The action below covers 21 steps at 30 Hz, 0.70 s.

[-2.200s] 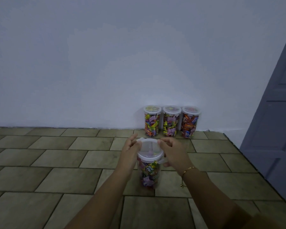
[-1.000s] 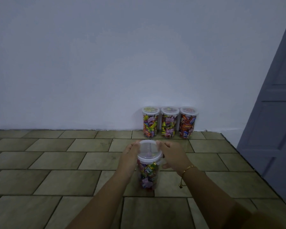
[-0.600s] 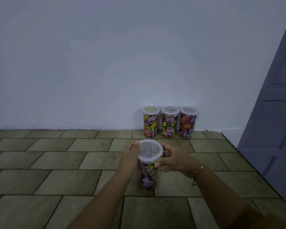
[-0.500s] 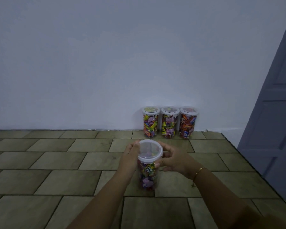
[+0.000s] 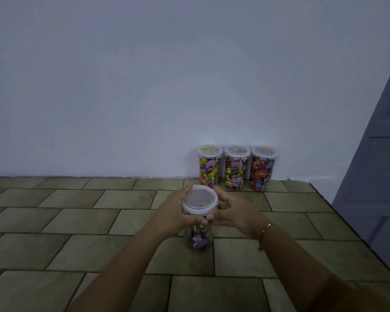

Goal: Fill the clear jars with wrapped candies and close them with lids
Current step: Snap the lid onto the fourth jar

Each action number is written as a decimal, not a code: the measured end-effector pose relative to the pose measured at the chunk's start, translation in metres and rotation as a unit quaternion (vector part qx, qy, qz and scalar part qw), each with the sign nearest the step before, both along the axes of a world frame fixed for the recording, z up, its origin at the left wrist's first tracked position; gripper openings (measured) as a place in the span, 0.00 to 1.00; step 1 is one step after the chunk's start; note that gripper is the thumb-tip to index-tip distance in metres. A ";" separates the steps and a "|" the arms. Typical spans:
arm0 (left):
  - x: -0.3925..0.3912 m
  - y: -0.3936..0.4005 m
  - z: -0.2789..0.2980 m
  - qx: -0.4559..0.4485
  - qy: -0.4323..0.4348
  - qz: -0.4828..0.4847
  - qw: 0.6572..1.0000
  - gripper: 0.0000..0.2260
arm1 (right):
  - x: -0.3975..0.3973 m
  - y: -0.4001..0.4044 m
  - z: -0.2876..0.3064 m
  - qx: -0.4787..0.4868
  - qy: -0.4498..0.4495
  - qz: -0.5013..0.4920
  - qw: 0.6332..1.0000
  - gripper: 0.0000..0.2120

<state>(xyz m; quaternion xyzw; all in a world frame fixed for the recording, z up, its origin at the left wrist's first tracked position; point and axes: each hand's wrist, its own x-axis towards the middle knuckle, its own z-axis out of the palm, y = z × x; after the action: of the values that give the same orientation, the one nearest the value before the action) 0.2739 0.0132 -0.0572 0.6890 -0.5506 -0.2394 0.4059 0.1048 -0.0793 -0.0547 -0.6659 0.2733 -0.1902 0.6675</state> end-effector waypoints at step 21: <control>0.093 -0.166 -0.006 -0.031 -0.062 0.239 0.969 0.41 | 0.110 -0.157 0.008 -0.645 0.337 -0.168 0.665 0.27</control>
<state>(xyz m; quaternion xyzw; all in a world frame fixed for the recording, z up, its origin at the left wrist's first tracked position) 0.3667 -0.1525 -0.0637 0.8015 -0.4010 -0.0753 0.4373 0.2148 -0.2361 -0.0471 -0.8915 0.3961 -0.1907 -0.1093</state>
